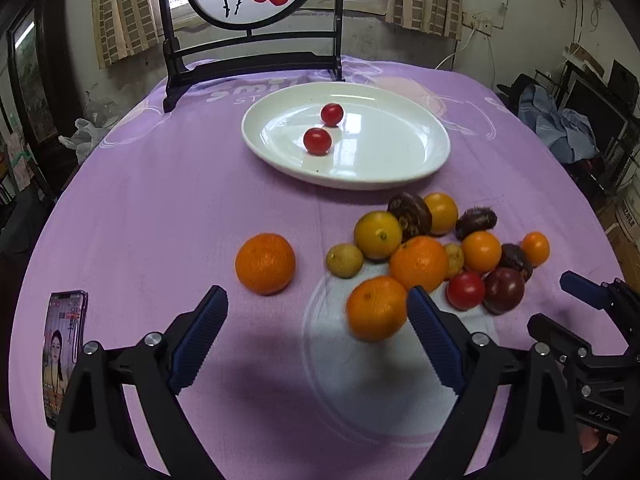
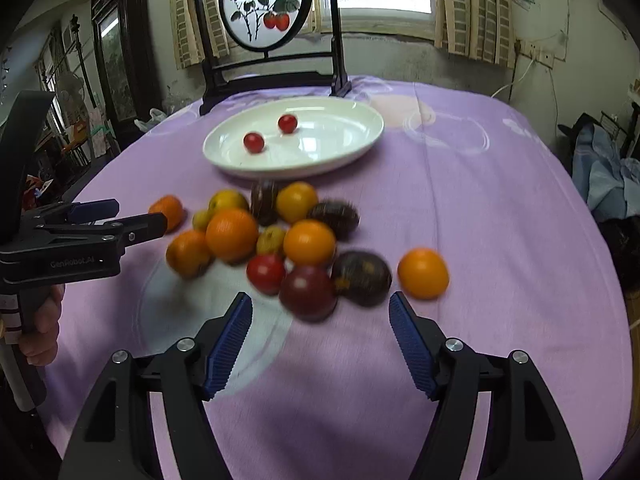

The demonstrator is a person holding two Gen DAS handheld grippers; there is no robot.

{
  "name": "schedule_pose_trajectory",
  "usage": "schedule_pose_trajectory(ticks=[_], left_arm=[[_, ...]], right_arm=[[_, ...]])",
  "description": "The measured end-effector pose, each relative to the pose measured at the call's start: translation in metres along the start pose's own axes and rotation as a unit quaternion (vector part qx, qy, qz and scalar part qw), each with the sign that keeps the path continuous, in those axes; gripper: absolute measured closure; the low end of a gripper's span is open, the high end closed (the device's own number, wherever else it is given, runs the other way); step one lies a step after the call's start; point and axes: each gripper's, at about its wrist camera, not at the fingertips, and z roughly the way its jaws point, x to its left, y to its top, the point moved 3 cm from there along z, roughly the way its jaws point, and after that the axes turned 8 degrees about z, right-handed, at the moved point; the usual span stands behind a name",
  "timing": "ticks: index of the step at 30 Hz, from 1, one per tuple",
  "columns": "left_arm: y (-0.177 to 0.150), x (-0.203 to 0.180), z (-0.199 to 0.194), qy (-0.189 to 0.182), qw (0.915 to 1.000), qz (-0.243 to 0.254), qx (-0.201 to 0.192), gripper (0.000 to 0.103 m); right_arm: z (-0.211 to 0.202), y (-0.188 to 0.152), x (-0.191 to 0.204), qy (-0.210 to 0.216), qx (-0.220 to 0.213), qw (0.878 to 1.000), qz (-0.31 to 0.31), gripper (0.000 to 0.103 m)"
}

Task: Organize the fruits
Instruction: 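Grasp the dark red tomato with the right tool while the left tool grasps a mandarin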

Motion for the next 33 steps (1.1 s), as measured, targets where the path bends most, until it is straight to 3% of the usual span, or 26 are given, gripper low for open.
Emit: schedule_pose_trajectory(ticks=[6, 20, 27, 32, 33], left_arm=[[-0.023, -0.004, 0.000, -0.002, 1.0000, 0.000, 0.007, 0.014], [-0.029, -0.008, 0.024, -0.016, 0.9995, 0.005, 0.025, 0.014], [-0.032, -0.007, 0.037, -0.031, 0.9988, -0.002, 0.038, 0.014], [-0.032, -0.007, 0.038, -0.034, 0.9988, 0.001, 0.036, 0.014], [-0.032, -0.007, 0.038, -0.034, 0.9988, 0.001, 0.036, 0.014]], right_arm=[[0.004, -0.018, 0.003, -0.001, 0.015, 1.000, 0.000, 0.031], [0.039, -0.007, 0.007, -0.030, 0.045, 0.999, 0.005, 0.032], [0.055, 0.003, 0.012, -0.041, 0.053, 0.998, -0.002, 0.042], [0.057, 0.009, 0.011, -0.041, 0.049, 0.998, 0.001, 0.064], [0.056, 0.009, 0.011, -0.035, 0.048, 0.998, 0.004, 0.063]])
